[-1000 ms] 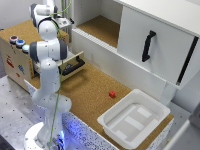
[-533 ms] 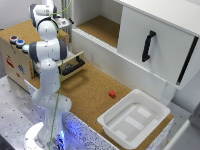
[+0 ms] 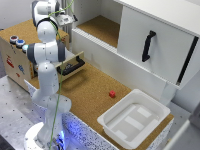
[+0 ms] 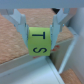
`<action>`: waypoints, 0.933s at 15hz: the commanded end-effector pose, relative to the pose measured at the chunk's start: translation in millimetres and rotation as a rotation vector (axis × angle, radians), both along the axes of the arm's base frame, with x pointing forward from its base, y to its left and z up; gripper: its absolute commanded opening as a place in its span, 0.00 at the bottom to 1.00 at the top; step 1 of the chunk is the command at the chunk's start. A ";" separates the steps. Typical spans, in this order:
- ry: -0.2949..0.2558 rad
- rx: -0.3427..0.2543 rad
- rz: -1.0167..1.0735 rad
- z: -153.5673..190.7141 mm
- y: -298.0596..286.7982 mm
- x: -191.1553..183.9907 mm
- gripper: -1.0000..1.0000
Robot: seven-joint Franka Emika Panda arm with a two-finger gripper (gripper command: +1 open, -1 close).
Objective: Put the yellow object inside the left cabinet
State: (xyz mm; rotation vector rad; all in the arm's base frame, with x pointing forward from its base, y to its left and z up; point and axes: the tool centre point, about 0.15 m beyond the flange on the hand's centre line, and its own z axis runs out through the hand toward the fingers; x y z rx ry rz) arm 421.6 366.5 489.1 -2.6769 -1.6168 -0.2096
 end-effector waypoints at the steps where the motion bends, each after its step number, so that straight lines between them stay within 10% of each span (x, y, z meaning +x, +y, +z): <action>1: -0.073 0.040 -0.328 -15.8 -55.1 47.0 0.00; 8: -0.190 -0.058 -0.757 8.5 -83.4 137.9 0.00; 14: -0.146 0.134 -1.076 5.5 -134.1 197.7 0.00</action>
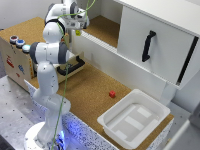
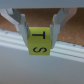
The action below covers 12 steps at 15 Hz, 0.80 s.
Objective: Put the yellow object inside the left cabinet
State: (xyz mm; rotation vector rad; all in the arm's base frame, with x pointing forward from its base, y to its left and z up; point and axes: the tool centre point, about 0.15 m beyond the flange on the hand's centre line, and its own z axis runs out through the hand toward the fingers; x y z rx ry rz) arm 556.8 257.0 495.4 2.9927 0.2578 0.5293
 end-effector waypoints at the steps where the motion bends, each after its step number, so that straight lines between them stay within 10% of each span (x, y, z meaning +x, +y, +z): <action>1: 0.043 0.101 -0.178 -2.7 -28.9 74.2 0.00; 12: 0.068 0.080 -0.248 -14.7 -73.9 160.5 0.00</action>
